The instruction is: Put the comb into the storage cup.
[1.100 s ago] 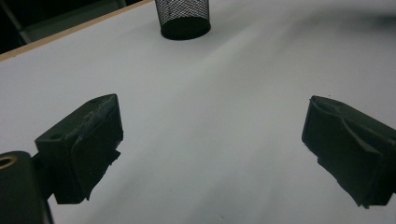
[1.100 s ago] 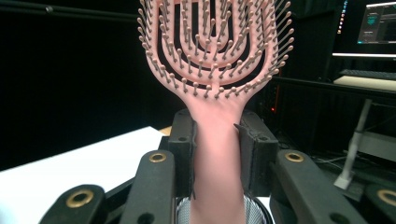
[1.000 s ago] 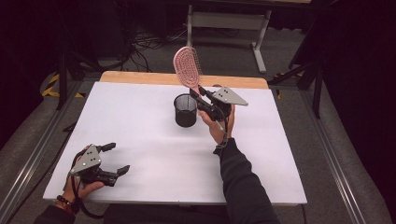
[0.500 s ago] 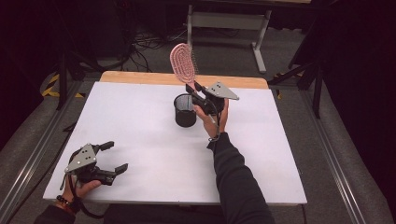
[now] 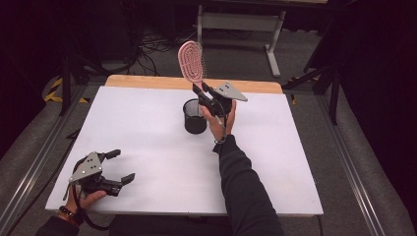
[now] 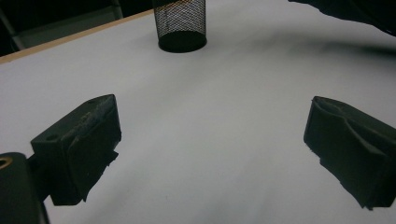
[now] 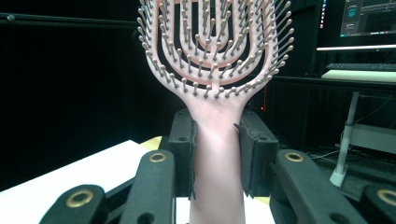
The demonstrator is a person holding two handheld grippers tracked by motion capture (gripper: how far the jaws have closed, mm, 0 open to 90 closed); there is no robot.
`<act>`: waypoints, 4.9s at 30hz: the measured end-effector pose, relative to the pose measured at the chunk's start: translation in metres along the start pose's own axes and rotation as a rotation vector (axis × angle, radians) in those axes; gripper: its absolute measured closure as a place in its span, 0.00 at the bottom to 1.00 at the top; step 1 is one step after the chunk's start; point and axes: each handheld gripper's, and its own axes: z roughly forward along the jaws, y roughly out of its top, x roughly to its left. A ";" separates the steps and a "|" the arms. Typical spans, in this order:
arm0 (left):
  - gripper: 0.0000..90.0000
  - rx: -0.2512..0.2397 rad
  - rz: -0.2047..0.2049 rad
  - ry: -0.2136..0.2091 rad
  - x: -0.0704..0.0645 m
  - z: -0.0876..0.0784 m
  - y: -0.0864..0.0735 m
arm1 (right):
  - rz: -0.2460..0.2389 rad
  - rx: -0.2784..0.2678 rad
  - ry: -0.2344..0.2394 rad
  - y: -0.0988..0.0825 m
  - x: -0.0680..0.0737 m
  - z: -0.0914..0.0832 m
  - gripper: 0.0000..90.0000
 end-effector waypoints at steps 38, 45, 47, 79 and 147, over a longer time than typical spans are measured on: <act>0.06 0.028 0.009 -0.008 -0.001 0.000 -0.002 | -0.023 0.058 0.003 -0.034 0.003 0.007 0.77; 0.06 0.031 0.011 -0.004 -0.001 0.000 -0.002 | -0.039 0.084 0.005 -0.038 0.004 0.010 0.77; 0.06 0.030 0.010 -0.006 -0.001 0.000 -0.002 | -0.039 0.085 0.004 -0.039 0.004 0.010 0.77; 0.06 0.057 0.007 -0.008 0.000 0.003 -0.004 | -0.065 0.186 0.029 -0.044 0.002 0.010 0.87; 0.07 0.044 0.040 0.016 -0.006 0.002 0.001 | -0.158 0.133 -0.038 -0.015 0.007 -0.032 0.87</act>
